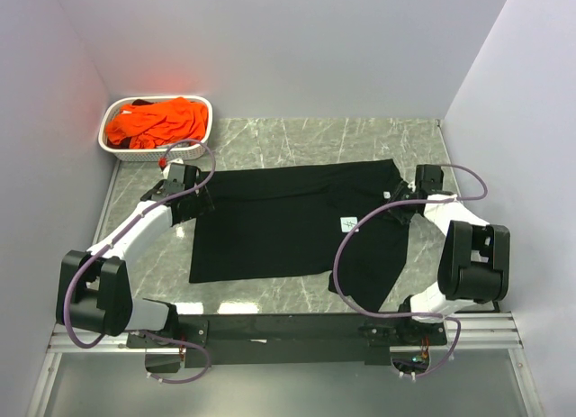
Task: Fold and stack the t-shirts
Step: Fold the tshirt
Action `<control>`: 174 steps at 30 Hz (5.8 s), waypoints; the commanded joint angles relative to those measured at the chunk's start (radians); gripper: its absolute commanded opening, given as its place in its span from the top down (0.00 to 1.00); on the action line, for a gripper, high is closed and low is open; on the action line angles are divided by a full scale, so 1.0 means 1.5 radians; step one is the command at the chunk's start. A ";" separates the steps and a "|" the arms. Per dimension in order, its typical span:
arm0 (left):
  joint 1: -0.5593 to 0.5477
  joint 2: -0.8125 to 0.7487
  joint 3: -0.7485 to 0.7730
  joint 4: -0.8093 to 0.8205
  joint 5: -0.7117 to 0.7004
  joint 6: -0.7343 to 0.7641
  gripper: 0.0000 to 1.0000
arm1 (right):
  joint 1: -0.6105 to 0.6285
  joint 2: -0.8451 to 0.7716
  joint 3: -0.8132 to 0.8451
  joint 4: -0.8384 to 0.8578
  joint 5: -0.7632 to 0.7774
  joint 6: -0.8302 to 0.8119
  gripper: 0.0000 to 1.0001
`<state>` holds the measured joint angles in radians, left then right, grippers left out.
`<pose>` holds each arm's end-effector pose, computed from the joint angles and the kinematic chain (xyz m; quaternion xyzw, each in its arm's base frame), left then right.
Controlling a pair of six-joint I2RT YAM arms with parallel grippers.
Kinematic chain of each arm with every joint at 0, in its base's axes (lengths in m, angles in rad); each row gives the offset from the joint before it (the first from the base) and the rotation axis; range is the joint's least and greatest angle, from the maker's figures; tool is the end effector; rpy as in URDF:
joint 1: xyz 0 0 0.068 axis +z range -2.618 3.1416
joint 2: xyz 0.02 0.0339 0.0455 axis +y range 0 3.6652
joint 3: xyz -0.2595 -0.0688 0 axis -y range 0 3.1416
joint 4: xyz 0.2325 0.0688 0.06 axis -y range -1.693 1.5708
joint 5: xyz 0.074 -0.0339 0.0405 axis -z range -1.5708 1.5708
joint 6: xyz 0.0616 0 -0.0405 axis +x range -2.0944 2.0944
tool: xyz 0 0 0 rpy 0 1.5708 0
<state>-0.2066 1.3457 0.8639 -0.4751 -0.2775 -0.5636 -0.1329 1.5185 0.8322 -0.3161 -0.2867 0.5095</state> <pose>0.2703 -0.0394 0.2030 -0.2088 0.9217 0.0098 0.3269 0.2957 -0.0220 0.1596 0.2619 0.9141 0.1867 0.2469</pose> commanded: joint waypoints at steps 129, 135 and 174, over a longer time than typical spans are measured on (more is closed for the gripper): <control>-0.002 0.010 0.021 0.006 0.014 0.013 0.14 | 0.501 0.291 0.342 -0.117 0.545 -0.099 1.00; -0.001 0.008 0.021 0.006 0.013 0.013 0.14 | 0.501 0.258 0.329 -0.127 0.547 -0.126 1.00; 0.022 0.328 0.316 0.016 0.045 -0.028 0.16 | -0.028 0.227 0.345 0.082 -0.057 0.004 0.53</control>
<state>-0.1780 1.7782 1.2755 -0.4515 -0.2222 -0.5976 -0.1375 1.7920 1.3087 -0.2871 -0.2329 0.4042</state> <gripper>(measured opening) 0.843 0.463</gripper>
